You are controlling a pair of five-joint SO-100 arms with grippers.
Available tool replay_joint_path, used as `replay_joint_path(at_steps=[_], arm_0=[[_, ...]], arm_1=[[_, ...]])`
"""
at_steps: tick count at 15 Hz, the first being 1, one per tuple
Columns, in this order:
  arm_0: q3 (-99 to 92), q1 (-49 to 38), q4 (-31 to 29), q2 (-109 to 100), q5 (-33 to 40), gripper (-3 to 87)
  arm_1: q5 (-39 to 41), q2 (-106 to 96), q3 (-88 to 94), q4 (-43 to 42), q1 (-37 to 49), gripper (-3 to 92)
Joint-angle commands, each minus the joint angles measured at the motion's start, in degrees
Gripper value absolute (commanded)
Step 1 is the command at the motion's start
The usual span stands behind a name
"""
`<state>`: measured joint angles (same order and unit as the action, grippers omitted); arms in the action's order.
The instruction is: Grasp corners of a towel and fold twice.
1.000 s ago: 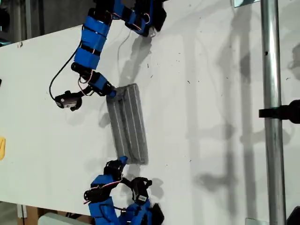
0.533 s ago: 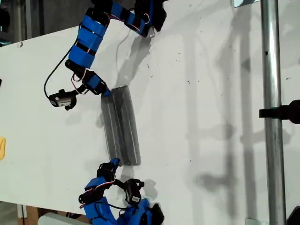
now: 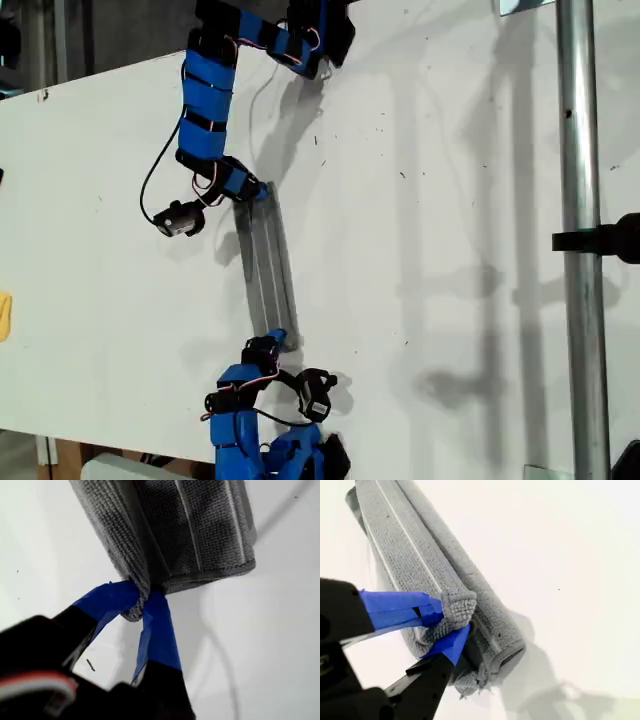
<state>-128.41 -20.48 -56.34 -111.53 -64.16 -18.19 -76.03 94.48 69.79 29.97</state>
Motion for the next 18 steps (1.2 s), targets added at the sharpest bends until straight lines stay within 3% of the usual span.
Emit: replay_joint_path(at_steps=[1,4,5,6,9,10,12,14,16,18], arm_0=[[-0.09,1.14,1.41,3.43,-3.16,2.1],[0.0,0.26,-0.62,4.92,-5.27,7.0],[0.09,-1.32,-3.6,4.39,-5.54,15.0],[0.53,-2.72,-7.47,2.9,-5.36,18.4],[-0.79,-1.67,-22.15,-13.1,-10.46,20.4],[-3.96,-1.49,-26.28,-23.2,-14.33,19.9],[-15.03,-1.23,-26.98,-48.52,-17.67,18.3],[-22.85,3.43,-24.87,-69.26,-22.94,17.0],[-28.04,6.15,-22.85,-79.28,-20.83,12.9],[-28.92,7.38,-22.76,-79.8,-20.65,15.2]], arm_1=[[-0.62,3.78,-2.11,-2.55,0.18,-0.2],[-1.14,7.21,-5.36,-2.02,0.44,-0.2],[-2.11,5.89,-6.06,-0.18,0.53,2.0],[-3.43,3.78,-6.24,2.99,0.62,16.7],[-7.82,-8.09,-4.57,16.0,0.88,26.9],[-10.28,-13.71,-2.29,18.98,1.05,36.4],[-21.27,-22.5,2.99,26.89,2.64,38.7],[-33.31,-35.16,11.78,29.18,0.88,39.2],[-44.56,-53.7,21.97,28.39,-1.76,38.5],[-47.81,-66.18,26.28,28.21,-1.49,35.8]])
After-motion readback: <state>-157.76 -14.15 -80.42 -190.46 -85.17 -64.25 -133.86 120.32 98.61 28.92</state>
